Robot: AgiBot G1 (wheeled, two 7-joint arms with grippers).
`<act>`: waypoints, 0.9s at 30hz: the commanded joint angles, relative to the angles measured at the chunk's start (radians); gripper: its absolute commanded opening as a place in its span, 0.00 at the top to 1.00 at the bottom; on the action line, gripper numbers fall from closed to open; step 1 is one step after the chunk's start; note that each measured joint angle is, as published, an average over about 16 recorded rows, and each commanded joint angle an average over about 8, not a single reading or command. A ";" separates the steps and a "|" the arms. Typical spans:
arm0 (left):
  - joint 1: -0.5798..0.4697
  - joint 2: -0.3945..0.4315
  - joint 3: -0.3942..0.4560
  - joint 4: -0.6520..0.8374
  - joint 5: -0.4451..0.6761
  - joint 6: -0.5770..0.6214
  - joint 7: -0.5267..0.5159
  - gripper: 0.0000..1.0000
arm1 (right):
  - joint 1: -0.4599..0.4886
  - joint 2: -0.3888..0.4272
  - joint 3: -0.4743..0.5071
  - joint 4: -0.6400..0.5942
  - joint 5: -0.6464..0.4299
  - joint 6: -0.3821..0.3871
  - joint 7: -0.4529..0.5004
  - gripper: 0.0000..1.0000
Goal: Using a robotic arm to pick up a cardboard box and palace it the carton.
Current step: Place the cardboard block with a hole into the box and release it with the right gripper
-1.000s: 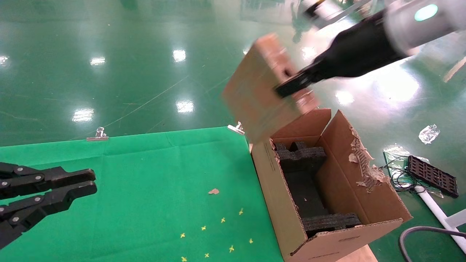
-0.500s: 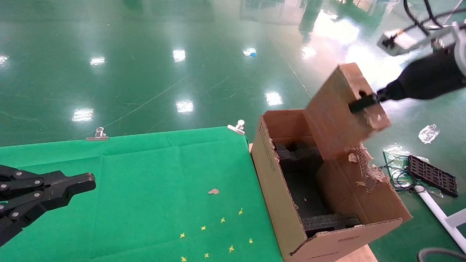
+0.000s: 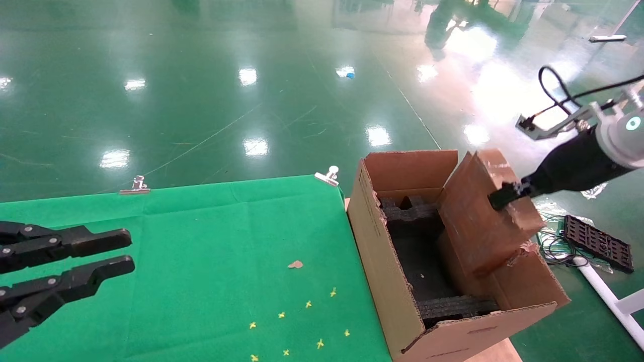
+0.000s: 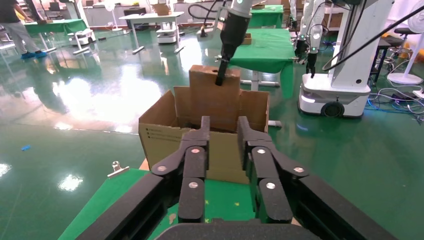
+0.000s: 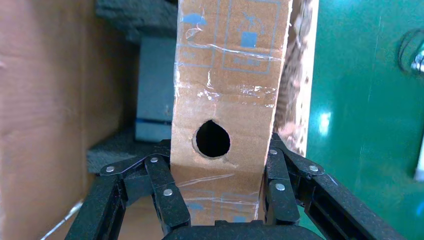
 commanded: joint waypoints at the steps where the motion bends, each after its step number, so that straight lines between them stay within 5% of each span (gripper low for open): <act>1: 0.000 0.000 0.000 0.000 0.000 0.000 0.000 0.00 | -0.016 -0.012 -0.004 -0.031 -0.002 0.000 -0.006 1.00; 27: 0.000 -0.001 0.002 0.000 -0.001 -0.001 0.001 0.00 | -0.324 -0.129 0.023 -0.249 0.064 0.213 -0.069 1.00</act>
